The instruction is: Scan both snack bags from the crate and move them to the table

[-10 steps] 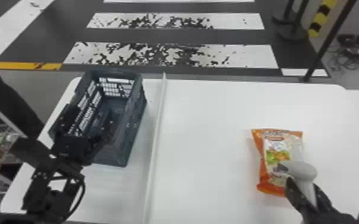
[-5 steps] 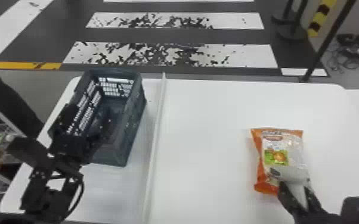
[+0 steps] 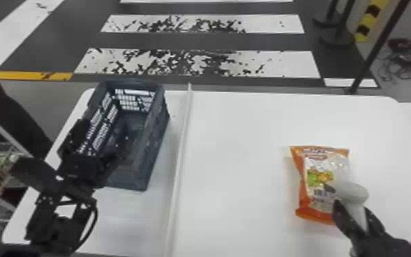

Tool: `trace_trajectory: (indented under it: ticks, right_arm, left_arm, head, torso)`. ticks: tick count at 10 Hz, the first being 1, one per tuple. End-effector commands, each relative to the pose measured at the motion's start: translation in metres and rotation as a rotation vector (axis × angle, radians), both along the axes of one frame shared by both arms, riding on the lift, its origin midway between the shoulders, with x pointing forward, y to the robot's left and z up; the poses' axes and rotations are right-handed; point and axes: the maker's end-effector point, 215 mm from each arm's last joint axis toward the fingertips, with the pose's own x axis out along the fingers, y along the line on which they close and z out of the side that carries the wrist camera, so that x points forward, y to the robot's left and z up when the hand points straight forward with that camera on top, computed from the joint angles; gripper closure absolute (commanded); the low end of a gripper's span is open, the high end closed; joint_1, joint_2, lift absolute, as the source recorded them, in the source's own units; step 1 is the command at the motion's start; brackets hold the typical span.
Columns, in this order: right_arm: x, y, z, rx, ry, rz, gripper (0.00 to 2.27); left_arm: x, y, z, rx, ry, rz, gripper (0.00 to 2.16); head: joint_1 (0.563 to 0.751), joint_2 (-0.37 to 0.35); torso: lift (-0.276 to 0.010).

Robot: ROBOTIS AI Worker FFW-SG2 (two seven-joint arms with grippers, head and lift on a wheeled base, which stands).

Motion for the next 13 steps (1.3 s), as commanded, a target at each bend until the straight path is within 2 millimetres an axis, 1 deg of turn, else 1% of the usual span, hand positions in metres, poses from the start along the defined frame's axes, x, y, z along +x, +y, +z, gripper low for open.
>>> trace_trajectory:
  ticks: [1,2,3,4,5,6,7,9,11,12,13]
  right_arm:
    - [0.014,-0.035,0.031,0.029,-0.001,-0.054,2.25]
    - [0.029,-0.067,0.037,0.027,0.023,-0.092,2.25]
    - [0.045,-0.098,0.044,0.012,0.008,-0.128,2.25]
    - [0.056,-0.122,0.039,0.022,0.008,-0.159,2.25]
    - [0.059,-0.139,0.021,0.05,0.027,-0.19,2.25]
    - [0.058,-0.155,0.003,0.066,0.054,-0.209,2.25]
    - [0.059,-0.167,-0.012,0.068,0.075,-0.207,2.25]
    - [0.062,-0.182,-0.037,0.05,0.093,-0.205,2.25]
    - [0.064,-0.191,-0.065,0.013,0.124,-0.198,2.25]
    - [0.066,-0.193,-0.075,-0.003,0.133,-0.193,2.25]
    - [0.065,-0.195,-0.079,-0.008,0.133,-0.193,2.16]
  left_arm:
    - [-0.001,0.0,-0.001,0.001,0.002,-0.001,0.08]
    - [-0.001,-0.001,-0.001,0.0,0.002,-0.003,0.08]
    - [-0.001,-0.002,-0.003,0.001,0.007,-0.004,0.08]
    - [-0.001,-0.002,-0.001,0.002,0.004,-0.006,0.08]
    - [0.0,0.001,0.0,0.005,0.002,0.0,0.08]
    - [0.0,0.002,-0.001,0.005,0.003,0.002,0.08]
    - [-0.001,0.003,-0.003,0.005,0.008,0.002,0.08]
    - [-0.001,0.003,-0.003,0.008,0.008,0.003,0.08]
    - [-0.001,0.002,-0.002,0.008,0.005,0.002,0.08]
    - [-0.001,0.002,-0.002,0.008,0.006,0.002,0.08]
    - [-0.001,0.003,-0.001,0.01,0.004,0.002,0.08]
  head:
    - [0.695,0.044]
    - [0.695,0.015]
    - [0.695,-0.006]
    - [0.695,-0.053]
    - [0.695,-0.097]
    - [0.695,-0.132]
    - [0.695,-0.152]
    - [0.695,-0.18]
    - [0.695,-0.202]
    - [0.695,-0.21]
    - [0.695,-0.213]
  torso:
    - [-0.087]
    - [-0.087]
    - [-0.087]
    - [-0.087]
    - [-0.087]
    - [-0.087]
    - [-0.087]
    - [-0.087]
    - [-0.087]
    - [-0.087]
    - [-0.087]
